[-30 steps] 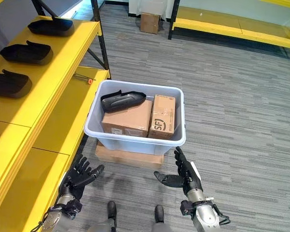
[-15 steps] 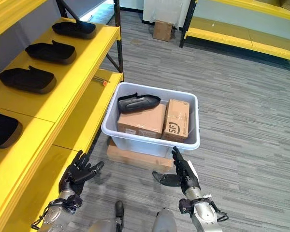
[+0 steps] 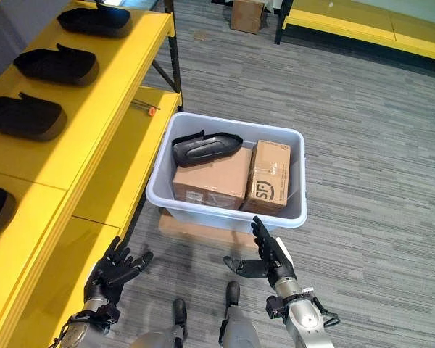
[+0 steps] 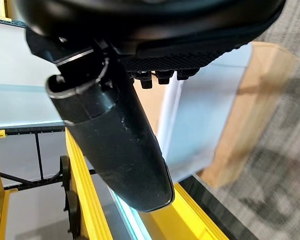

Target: Move parts from the plastic box to the shelf.

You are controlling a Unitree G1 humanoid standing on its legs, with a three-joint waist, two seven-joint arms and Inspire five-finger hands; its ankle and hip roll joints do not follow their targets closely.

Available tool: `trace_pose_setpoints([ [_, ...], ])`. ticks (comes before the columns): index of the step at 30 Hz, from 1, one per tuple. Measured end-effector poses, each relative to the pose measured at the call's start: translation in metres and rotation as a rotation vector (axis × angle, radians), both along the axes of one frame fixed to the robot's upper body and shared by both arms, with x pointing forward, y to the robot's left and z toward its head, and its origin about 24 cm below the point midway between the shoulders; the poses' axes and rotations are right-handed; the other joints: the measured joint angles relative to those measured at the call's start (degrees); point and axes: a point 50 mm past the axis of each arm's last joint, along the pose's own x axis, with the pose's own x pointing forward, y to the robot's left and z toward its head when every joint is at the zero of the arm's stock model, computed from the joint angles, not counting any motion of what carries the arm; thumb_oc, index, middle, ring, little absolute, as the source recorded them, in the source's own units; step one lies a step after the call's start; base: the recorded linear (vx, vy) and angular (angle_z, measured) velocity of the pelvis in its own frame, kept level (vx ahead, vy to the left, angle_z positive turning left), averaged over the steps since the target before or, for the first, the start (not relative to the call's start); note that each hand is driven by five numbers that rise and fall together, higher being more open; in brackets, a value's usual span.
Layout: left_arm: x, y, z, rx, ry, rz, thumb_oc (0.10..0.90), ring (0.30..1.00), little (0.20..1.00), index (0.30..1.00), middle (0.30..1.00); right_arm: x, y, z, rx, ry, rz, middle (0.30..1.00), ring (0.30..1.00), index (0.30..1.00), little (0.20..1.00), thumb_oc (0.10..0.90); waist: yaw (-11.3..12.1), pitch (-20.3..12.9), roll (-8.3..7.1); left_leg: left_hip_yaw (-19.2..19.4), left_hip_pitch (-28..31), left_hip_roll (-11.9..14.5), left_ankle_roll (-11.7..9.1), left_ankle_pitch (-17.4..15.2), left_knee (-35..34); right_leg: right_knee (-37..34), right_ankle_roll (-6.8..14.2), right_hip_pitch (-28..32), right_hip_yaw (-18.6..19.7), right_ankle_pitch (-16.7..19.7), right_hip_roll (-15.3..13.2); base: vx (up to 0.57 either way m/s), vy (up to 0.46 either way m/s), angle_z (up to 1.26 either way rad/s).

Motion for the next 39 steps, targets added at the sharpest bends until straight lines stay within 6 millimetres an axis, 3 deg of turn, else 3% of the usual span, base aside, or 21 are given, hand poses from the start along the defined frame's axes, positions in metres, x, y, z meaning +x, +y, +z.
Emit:
trace_pose_setpoints([
  [4,0.011,-0.005,0.012,-0.006,-0.065,-0.028,0.9,1.0,1.0,1.0,1.0,0.007,-0.004,0.011,-0.017,-0.047,0.003,1.0,1.0,1.0,1.0,0.9,-0.3,-0.6,0.83,-0.2,0.9,2.8,-1.7,-0.8,0.0,0.4,-1.8,0.8,-0.1,-2.0,2.8,0.12,-0.131,-0.06],
  [8,0.014,-0.007,0.017,-0.01,-0.091,-0.045,0.9,1.0,1.0,1.0,1.0,0.011,-0.01,0.016,-0.036,-0.067,-0.006,1.0,1.0,1.0,1.0,0.9,-2.4,-1.5,2.27,-1.4,0.8,5.1,-3.4,-1.5,0.0,1.6,-3.3,0.5,-0.5,-3.8,4.9,0.12,-0.143,0.04],
  [12,0.011,-0.006,0.015,-0.01,-0.08,-0.04,0.9,1.0,1.0,1.0,1.0,0.005,-0.012,0.011,-0.036,-0.041,-0.01,1.0,1.0,1.0,1.0,0.9,-2.8,-2.2,3.32,-1.7,0.5,6.6,-4.6,-1.7,0.7,3.8,-4.0,-0.5,-0.5,-6.3,6.2,0.1,-0.164,0.02],
  [14,0.011,-0.005,0.015,-0.009,-0.079,-0.038,0.9,1.0,1.0,1.0,1.0,0.003,-0.012,0.01,-0.032,-0.032,-0.008,1.0,1.0,1.0,1.0,0.9,-2.4,-2.2,3.4,-1.8,-1.3,7.1,-5.4,-2.3,4.3,5.2,-4.9,-1.2,-0.6,-7.3,6.5,0.04,-0.155,0.02],
  [16,0.011,-0.006,0.015,-0.012,-0.079,-0.041,0.9,1.0,1.0,1.0,1.0,0.003,-0.013,0.009,-0.036,-0.03,-0.005,1.0,1.0,1.0,1.0,0.9,-1.0,-2.2,3.17,-3.1,-5.4,7.0,-6.1,-2.6,12.2,5.6,-5.8,-1.6,-0.6,-7.8,6.8,0.02,-0.173,0.05],
  [17,0.016,-0.007,0.017,-0.011,-0.093,-0.05,0.9,1.0,1.0,1.0,1.0,0.002,-0.014,0.009,-0.036,-0.026,-0.007,1.0,1.0,1.0,1.0,0.9,-1.1,-2.0,2.28,-4.6,-10.2,6.0,-6.4,-3.0,20.8,5.8,-7.0,-1.8,-0.6,-7.9,5.5,0.02,-0.108,0.03],
  [19,0.012,-0.008,0.014,-0.018,-0.078,-0.047,0.9,1.0,1.0,1.0,1.0,0.0,-0.016,0.008,-0.045,-0.016,-0.004,1.0,1.0,1.0,1.0,0.9,0.5,-2.1,2.32,-6.5,-12.4,5.6,-6.1,-2.5,28.6,6.7,-7.9,-1.2,0.2,-8.2,5.7,0.07,-0.068,-0.11],
  [20,0.011,-0.008,0.014,-0.017,-0.074,-0.049,0.9,1.0,1.0,1.0,1.0,0.001,-0.017,0.01,-0.05,-0.024,-0.003,1.0,1.0,1.0,1.0,0.9,0.0,-1.9,2.54,-8.3,-14.5,5.3,-6.9,-1.5,33.2,8.3,-8.1,-1.7,0.8,-9.5,5.6,0.08,0.023,-0.07],
  [21,0.014,-0.01,0.014,-0.019,-0.08,-0.053,0.9,1.0,1.0,1.0,1.0,0.001,-0.019,0.01,-0.049,-0.025,-0.018,1.0,1.0,1.0,1.0,0.9,0.1,-1.3,1.78,-9.1,-18.2,5.2,-6.6,-1.5,38.8,8.7,-8.4,-1.7,1.0,-9.8,5.6,0.13,0.076,-0.08],
  [22,0.013,-0.009,0.015,-0.017,-0.08,-0.053,0.9,1.0,1.0,1.0,1.0,0.001,-0.018,0.009,-0.041,-0.025,-0.027,1.0,1.0,1.0,1.0,0.9,0.4,-1.3,1.89,-8.0,-19.0,5.8,-5.8,-2.7,36.1,8.5,-8.5,-1.6,1.7,-9.9,5.5,0.2,0.169,-0.29],
  [23,0.014,-0.009,0.012,-0.017,-0.071,-0.052,0.9,1.0,1.0,1.0,1.0,-0.001,-0.018,0.007,-0.033,-0.02,-0.036,1.0,1.0,1.0,1.0,0.9,-0.1,-1.2,1.72,-7.3,-18.1,8.7,-5.8,-2.4,23.7,8.3,-8.6,-1.6,2.2,-10.0,5.9,0.21,0.223,-0.45],
  [24,0.014,-0.009,0.011,-0.017,-0.065,-0.051,0.9,1.0,1.0,1.0,1.0,-0.003,-0.018,0.006,-0.03,-0.013,-0.045,1.0,1.0,1.0,1.0,0.9,0.2,-1.1,1.64,-7.2,-16.4,10.8,-6.2,-1.5,15.5,8.3,-8.5,-1.6,3.1,-9.9,6.3,0.22,0.256,-0.46],
  [26,0.019,-0.009,0.008,-0.016,-0.057,-0.053,0.9,1.0,1.0,1.0,1.0,-0.006,-0.023,0.004,-0.037,-0.003,-0.072,1.0,1.0,1.0,1.0,0.9,-0.1,-0.5,3.01,-8.3,-13.7,16.6,-7.7,0.7,0.9,8.4,-7.5,-1.6,4.8,-9.7,8.2,0.19,0.202,-0.51],
  [28,0.021,-0.008,0.007,-0.014,-0.051,-0.05,0.9,1.0,1.0,1.0,1.0,-0.006,-0.027,0.003,-0.046,0.001,-0.092,1.0,1.0,1.0,1.0,0.9,0.3,0.0,3.62,-8.9,-13.1,18.5,-8.6,2.1,-0.1,8.4,-7.9,-1.4,6.3,-9.8,8.9,0.16,0.18,-0.53],
  [30,0.021,-0.011,0.006,-0.019,-0.046,-0.06,0.9,1.0,1.0,1.0,1.0,-0.01,-0.033,0.003,-0.059,0.006,-0.114,1.0,1.0,1.0,1.0,0.9,-0.7,0.1,4.34,-7.1,-13.0,18.3,-9.1,3.1,0.7,7.5,-7.7,-0.2,6.3,-9.0,8.6,0.2,0.286,-0.33],
  [32,0.016,-0.015,0.003,-0.031,-0.034,-0.066,0.9,1.0,1.0,1.0,1.0,-0.01,-0.035,0.004,-0.058,0.001,-0.127,1.0,1.0,1.0,1.0,0.9,-0.5,0.4,5.94,-6.1,-7.9,16.5,-8.2,3.9,-0.1,6.3,-5.7,2.2,9.4,-8.8,8.9,0.12,0.208,-0.56],
  [34,0.015,-0.025,0.002,-0.07,-0.042,-0.082,0.9,1.0,1.0,1.0,1.0,-0.015,-0.041,0.007,-0.073,-0.007,-0.139,1.0,1.0,1.0,1.0,0.9,-2.3,0.2,9.61,-4.0,-5.5,15.4,-7.1,5.0,-0.1,4.6,-3.7,3.8,9.4,-8.7,9.1,0.12,0.257,-0.21],
  [35,0.019,-0.025,0.005,-0.065,-0.056,-0.089,0.9,1.0,1.0,1.0,1.0,-0.018,-0.04,0.002,-0.064,0.017,-0.149,1.0,1.0,1.0,1.0,0.9,-2.6,0.7,8.94,-3.6,-5.1,13.9,-9.1,6.1,-0.1,4.8,-2.4,3.7,10.0,-8.8,7.4,0.14,0.337,-0.05],
  [38,0.023,-0.024,0.011,-0.052,-0.081,-0.1,0.9,1.0,1.0,1.0,1.0,-0.022,-0.033,-0.003,-0.039,0.034,-0.134,1.0,1.0,1.0,1.0,0.9,-2.5,0.7,7.24,-1.9,-5.0,9.0,-6.2,5.4,0.0,4.8,0.0,3.6,11.0,-9.1,2.4,0.05,0.168,-0.02],
  [39,0.024,-0.02,0.015,-0.037,-0.097,-0.101,0.9,1.0,1.0,1.0,1.0,-0.022,-0.026,-0.005,-0.029,0.043,-0.108,1.0,1.0,1.0,1.0,0.9,-2.0,0.7,6.62,-1.0,-4.9,6.6,-4.8,5.0,0.0,4.4,1.1,3.6,11.1,-9.4,-0.5,0.02,0.174,-0.01],
])
